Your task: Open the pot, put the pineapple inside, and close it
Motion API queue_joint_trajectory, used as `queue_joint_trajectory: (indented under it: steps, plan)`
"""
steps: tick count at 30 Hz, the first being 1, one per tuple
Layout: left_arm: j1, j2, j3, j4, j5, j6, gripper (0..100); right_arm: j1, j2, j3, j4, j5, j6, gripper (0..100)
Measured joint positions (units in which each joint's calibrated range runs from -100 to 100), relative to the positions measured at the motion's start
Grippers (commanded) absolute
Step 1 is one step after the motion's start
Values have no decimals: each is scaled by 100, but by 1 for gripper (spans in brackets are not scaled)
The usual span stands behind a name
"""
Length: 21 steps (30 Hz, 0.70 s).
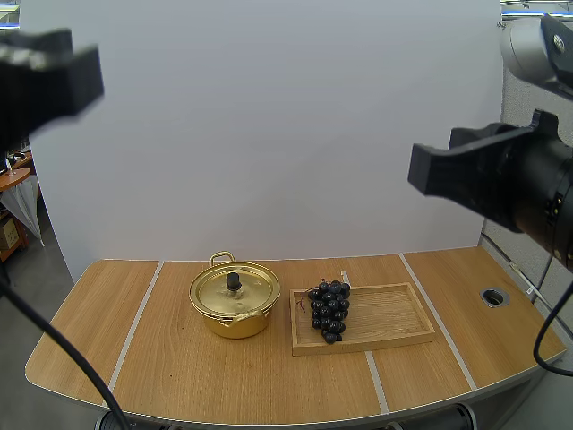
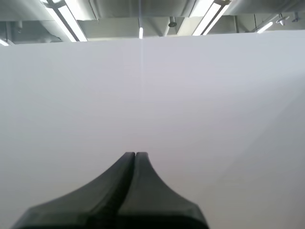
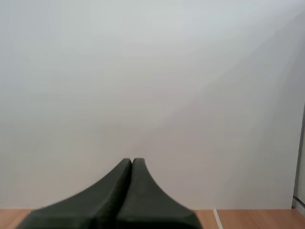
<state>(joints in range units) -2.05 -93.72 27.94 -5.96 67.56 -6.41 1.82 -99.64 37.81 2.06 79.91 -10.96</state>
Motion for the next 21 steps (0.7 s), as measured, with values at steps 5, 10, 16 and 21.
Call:
queue_joint_trajectory:
  steps: [5,10,16,21]
  plan:
    - [89,-607,1013,25,-1035,-118,0,-63,-13,704,0,-1348,65,0]
    - [89,-620,1404,25,-1359,-201,0,-63,-13,1116,-11,-1817,77,0]
    - [89,-620,2228,25,-2299,-180,0,-63,12,2765,-206,-4038,-114,0]
    - [89,-609,4104,35,-3506,240,0,-63,0,3809,-206,-5029,-209,0]
